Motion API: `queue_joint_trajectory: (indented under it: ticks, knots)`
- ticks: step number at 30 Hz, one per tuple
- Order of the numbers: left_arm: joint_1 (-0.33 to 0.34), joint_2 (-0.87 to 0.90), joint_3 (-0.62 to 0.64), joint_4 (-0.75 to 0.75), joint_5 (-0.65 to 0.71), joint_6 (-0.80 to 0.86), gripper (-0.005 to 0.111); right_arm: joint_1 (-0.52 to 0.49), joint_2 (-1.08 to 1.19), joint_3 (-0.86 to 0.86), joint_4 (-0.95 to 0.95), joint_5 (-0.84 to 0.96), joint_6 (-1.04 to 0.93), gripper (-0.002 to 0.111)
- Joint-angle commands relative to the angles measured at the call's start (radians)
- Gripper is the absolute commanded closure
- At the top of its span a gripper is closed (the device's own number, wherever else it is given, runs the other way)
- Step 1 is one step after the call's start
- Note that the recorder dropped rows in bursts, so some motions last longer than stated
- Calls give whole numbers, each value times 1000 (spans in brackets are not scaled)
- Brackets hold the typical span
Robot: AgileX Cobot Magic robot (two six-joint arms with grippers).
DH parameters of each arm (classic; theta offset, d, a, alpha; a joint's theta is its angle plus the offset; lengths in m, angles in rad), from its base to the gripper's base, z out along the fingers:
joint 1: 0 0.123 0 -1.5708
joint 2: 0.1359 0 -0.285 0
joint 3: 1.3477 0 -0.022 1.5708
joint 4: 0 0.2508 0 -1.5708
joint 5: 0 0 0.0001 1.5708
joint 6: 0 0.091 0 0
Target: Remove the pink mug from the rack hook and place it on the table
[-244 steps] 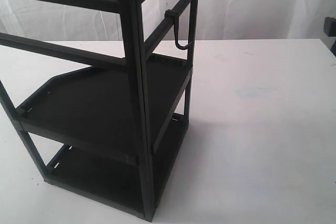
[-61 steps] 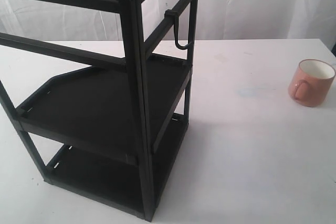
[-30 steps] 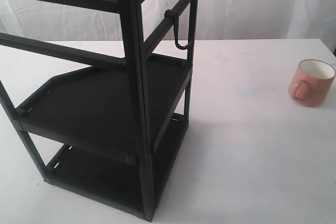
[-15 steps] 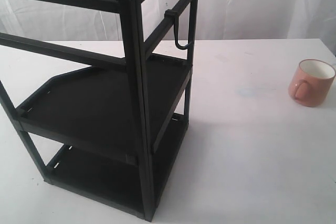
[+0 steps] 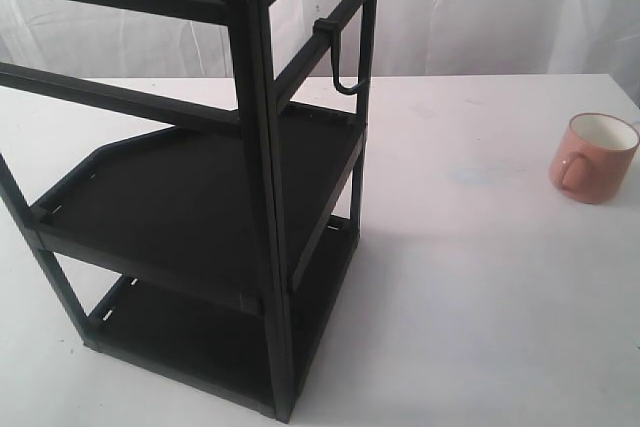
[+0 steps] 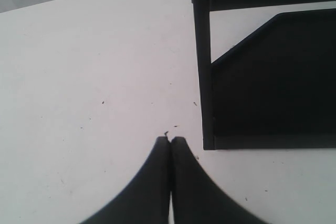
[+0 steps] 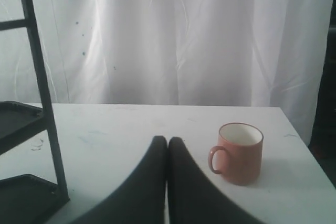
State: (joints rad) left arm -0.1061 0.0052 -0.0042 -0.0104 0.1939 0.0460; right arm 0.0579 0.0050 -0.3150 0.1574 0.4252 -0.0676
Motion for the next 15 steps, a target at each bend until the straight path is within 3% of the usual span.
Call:
queue_joint_trajectory:
  ticks: [1,6,15]
  knots:
    - [1,-5,4,-3,0,3,107,3,-5,134,-39,-142,2,108]
    - [1,-5,4,-3,0,3,107,3,-5,308,-60,-272,2,108]
    - [1,-5,4,-3,0,3,107,3,-5,315,-62,-266,2,108]
